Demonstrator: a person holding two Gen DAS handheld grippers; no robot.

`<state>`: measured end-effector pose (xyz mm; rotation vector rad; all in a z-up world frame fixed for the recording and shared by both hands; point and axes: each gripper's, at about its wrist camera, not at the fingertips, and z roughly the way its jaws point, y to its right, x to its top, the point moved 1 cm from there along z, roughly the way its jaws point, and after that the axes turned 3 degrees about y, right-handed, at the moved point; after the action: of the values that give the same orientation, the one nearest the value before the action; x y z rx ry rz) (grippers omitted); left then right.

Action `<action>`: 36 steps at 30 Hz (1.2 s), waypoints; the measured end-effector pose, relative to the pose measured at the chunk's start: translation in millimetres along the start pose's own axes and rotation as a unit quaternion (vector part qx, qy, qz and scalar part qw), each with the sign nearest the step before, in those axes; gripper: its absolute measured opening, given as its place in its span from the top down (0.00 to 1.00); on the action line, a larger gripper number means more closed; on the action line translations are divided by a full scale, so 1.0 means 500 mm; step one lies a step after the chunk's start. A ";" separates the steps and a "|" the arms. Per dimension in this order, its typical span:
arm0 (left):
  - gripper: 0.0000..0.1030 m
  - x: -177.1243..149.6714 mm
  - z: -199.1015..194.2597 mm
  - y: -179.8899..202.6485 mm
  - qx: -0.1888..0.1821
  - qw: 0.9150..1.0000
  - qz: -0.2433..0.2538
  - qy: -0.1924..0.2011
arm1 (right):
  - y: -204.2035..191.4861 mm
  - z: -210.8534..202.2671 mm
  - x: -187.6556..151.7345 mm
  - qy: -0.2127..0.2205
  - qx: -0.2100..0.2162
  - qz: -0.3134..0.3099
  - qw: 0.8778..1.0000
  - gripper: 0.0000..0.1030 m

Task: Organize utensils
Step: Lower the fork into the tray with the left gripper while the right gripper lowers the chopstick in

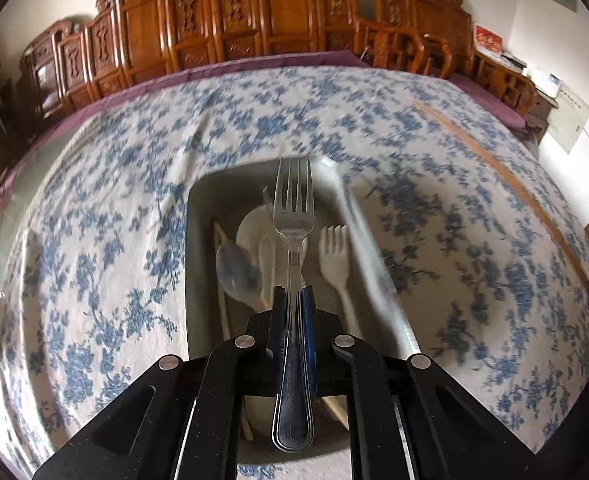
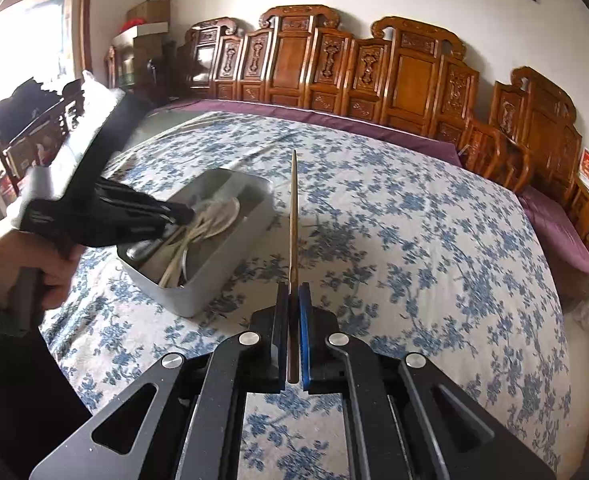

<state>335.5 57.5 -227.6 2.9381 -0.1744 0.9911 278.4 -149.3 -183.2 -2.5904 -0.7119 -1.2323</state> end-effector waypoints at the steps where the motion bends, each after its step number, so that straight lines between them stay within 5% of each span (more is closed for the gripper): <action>1: 0.93 -0.002 0.006 -0.005 0.001 1.000 -0.002 -0.003 | -0.007 0.003 0.003 0.000 0.004 -0.002 1.000 0.94; 8: 0.93 -0.013 0.013 -0.017 -0.002 1.000 -0.004 -0.007 | -0.050 0.027 0.021 -0.005 0.035 -0.008 0.999 0.94; 25: 0.85 -0.034 -0.121 -0.099 0.009 0.999 -0.011 0.035 | -0.130 0.138 0.057 -0.055 0.093 0.032 0.994 0.94; 36: 0.85 -0.048 -0.148 -0.134 0.012 0.999 -0.019 0.044 | -0.159 0.226 0.085 -0.090 0.087 0.057 0.991 0.94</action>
<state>280.2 131.2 -183.2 2.9003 -0.1052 1.1218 338.6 -25.0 -225.5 -2.5781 -0.6606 -0.8713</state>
